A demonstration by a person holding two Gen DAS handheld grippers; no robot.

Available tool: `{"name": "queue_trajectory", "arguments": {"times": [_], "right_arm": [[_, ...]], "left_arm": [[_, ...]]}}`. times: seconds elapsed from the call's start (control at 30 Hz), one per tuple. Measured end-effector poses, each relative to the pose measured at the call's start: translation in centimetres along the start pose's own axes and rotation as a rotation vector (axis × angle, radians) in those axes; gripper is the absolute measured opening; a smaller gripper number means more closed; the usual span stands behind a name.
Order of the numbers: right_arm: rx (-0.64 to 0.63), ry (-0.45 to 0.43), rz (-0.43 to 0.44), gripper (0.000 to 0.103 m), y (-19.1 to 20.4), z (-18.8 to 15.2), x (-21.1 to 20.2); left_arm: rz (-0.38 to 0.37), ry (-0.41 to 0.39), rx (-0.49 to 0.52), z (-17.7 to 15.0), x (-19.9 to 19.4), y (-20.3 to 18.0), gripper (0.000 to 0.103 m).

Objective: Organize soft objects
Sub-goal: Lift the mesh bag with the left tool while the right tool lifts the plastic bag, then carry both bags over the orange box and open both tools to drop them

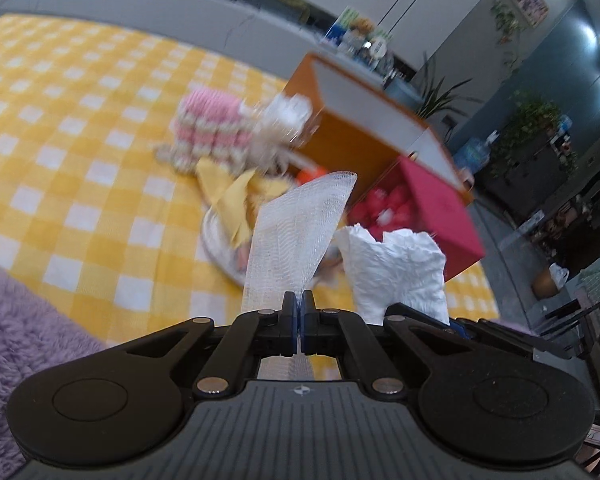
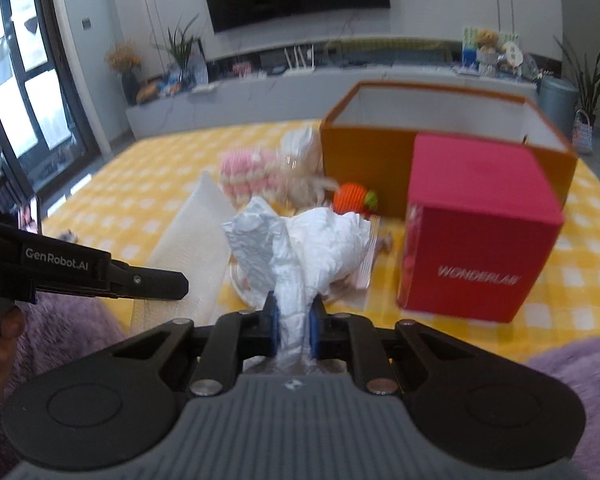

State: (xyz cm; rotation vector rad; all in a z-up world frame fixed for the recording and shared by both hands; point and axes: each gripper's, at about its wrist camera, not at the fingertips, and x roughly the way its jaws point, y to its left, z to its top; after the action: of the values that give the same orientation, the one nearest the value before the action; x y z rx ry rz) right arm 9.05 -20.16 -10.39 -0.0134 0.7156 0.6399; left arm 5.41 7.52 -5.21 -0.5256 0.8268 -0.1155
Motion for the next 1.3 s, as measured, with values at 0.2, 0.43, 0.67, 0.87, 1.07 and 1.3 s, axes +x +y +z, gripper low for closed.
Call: {"name": "queue_trajectory", "arguments": {"times": [0.2,0.43,0.67,0.87,1.07,1.3], "right_arm": [[0.025,-0.088,-0.009,0.013,-1.1,2.0,-2.8],[0.024,-0.17,-0.021,0.013,-2.7,5.5,-4.9],[-0.011,-0.229,-0.053,0.013,-4.3,9.8,-5.1],[-0.035,-0.245,-0.075,0.013,-6.2,13.7,-3.9],[-0.033,-0.229,-0.095,0.013,-8.0,16.7,-1.3],[-0.003,-0.154,-0.14,0.013,-11.0,18.6,3.5]], "left_arm": [[-0.043,-0.063,0.033,1.9,-1.3,-2.5,0.001],[-0.074,-0.116,0.095,4.8,-1.6,-5.1,0.001],[-0.11,-0.181,0.122,9.3,-1.3,-6.9,0.001],[-0.154,-0.21,0.148,13.1,0.7,-8.7,0.001],[-0.212,-0.191,0.14,16.4,4.4,-9.9,0.001],[-0.222,-0.141,0.138,18.9,9.9,-10.5,0.001]]}}
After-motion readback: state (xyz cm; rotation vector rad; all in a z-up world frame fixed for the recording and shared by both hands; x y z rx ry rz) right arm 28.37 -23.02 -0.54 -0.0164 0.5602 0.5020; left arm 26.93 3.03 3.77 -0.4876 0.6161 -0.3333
